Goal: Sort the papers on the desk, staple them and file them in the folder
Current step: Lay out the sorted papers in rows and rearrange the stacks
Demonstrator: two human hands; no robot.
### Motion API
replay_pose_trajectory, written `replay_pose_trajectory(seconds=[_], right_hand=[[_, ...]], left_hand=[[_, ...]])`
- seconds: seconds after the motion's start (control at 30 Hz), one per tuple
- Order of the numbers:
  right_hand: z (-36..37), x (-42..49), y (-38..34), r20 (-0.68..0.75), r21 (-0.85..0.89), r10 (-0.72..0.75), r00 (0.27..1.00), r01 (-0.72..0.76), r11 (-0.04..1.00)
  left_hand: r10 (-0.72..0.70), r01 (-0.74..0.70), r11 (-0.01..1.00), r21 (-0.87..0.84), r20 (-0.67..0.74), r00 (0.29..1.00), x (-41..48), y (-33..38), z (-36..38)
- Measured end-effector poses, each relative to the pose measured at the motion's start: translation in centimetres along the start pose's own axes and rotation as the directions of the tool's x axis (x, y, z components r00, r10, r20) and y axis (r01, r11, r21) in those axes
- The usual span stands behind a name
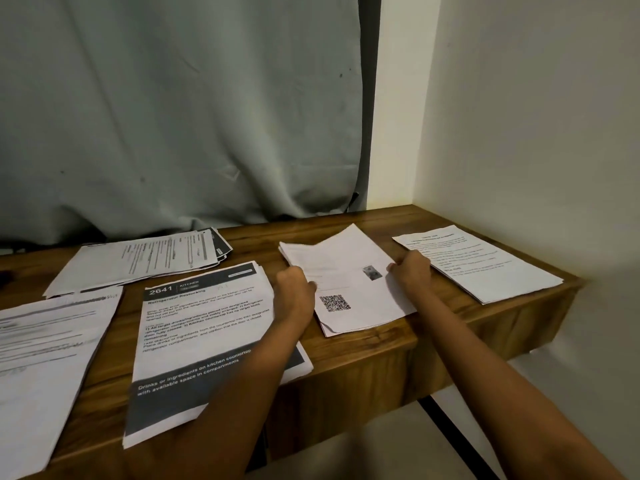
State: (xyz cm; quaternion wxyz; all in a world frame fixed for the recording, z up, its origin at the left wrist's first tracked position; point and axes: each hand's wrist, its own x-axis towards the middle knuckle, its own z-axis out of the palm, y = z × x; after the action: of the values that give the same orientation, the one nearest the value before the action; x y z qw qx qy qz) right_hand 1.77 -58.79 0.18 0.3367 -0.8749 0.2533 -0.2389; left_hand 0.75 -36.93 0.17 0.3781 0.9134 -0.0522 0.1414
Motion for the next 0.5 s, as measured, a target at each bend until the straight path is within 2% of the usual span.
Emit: replay_pose_trajectory(seconds=[0.2, 0.3, 0.37, 0.43, 0.5], right_hand=[[1.5, -0.7, 0.4, -0.053, -0.198, -0.048, 0.997, 0.037, 0.980], [1.8, -0.7, 0.9, -0.081, -0.174, -0.068, 0.994, 0.053, 0.983], [1.4, -0.3, 1.1, -0.053, -0.137, -0.067, 0.996, 0.059, 0.989], [0.7, 0.6, 1.2, -0.018, -0.108, -0.073, 0.997, 0.070, 0.992], [-0.6, 1.2, 1.4, -0.041, -0.105, -0.102, 0.994, 0.097, 0.990]], left_hand=[[0.050, -0.049, 0.979, 0.197, 0.000, 0.999, -0.7, 0.1, 0.0], [0.070, -0.064, 0.934, 0.352, -0.003, 0.998, -0.6, 0.5, -0.4], [0.103, -0.088, 0.894, 0.438, -0.009, 0.995, -0.6, 1.0, -0.7], [0.143, -0.124, 0.888, 0.444, -0.010, 0.990, -0.4, 1.8, -0.8], [0.184, -0.160, 0.896, 0.414, -0.018, 0.983, -0.3, 2.8, -0.8]])
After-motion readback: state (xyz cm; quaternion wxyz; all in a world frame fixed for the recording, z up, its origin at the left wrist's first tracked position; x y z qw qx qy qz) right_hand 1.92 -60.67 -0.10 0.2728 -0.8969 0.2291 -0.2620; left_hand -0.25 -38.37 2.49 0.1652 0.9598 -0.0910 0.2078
